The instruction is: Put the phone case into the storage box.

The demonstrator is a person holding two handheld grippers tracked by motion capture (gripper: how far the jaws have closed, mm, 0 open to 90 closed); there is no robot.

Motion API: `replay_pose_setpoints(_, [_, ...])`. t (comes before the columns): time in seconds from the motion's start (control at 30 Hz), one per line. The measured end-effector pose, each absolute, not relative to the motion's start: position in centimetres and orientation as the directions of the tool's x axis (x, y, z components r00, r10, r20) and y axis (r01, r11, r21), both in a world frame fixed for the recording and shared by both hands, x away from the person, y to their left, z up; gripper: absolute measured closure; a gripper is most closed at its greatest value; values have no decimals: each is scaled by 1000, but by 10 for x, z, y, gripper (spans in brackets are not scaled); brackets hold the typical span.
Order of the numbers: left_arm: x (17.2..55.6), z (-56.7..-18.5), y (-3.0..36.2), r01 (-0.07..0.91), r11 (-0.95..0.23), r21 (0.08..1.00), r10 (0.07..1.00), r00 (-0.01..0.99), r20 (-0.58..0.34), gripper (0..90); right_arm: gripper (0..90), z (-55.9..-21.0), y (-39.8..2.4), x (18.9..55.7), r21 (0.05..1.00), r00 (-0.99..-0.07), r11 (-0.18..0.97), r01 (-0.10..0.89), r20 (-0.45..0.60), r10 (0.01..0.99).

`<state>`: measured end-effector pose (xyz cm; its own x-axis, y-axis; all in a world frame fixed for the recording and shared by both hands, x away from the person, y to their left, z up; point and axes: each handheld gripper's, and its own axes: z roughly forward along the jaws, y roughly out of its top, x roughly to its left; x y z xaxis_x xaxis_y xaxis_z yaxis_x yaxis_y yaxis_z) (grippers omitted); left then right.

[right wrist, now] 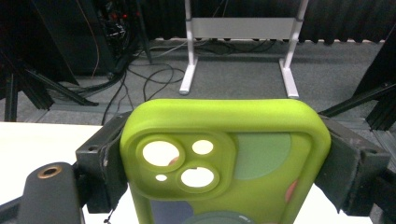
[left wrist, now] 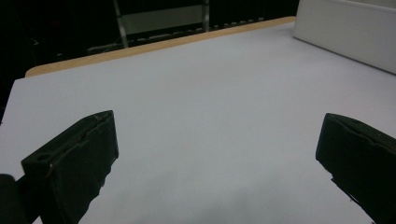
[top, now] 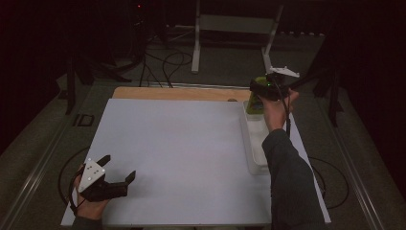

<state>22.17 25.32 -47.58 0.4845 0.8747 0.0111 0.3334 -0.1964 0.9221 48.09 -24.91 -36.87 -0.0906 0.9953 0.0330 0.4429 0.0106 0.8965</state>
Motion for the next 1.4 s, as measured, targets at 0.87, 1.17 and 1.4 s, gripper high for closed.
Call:
replay_pose_setpoints(0.87, [222,-476,251,333,-202,921,874,485,17,0,156,-389,-244,495,873,-79,18,487,23,997])
replay_pose_setpoints(1.17, [221,-476,251,332,-204,921,873,487,18,0,156,-395,-247,498,861,-75,27,507,13,997])
replay_pose_setpoints(1.4, [221,-476,250,331,-207,921,872,489,20,0,156,-403,-249,499,851,-69,24,525,15,997])
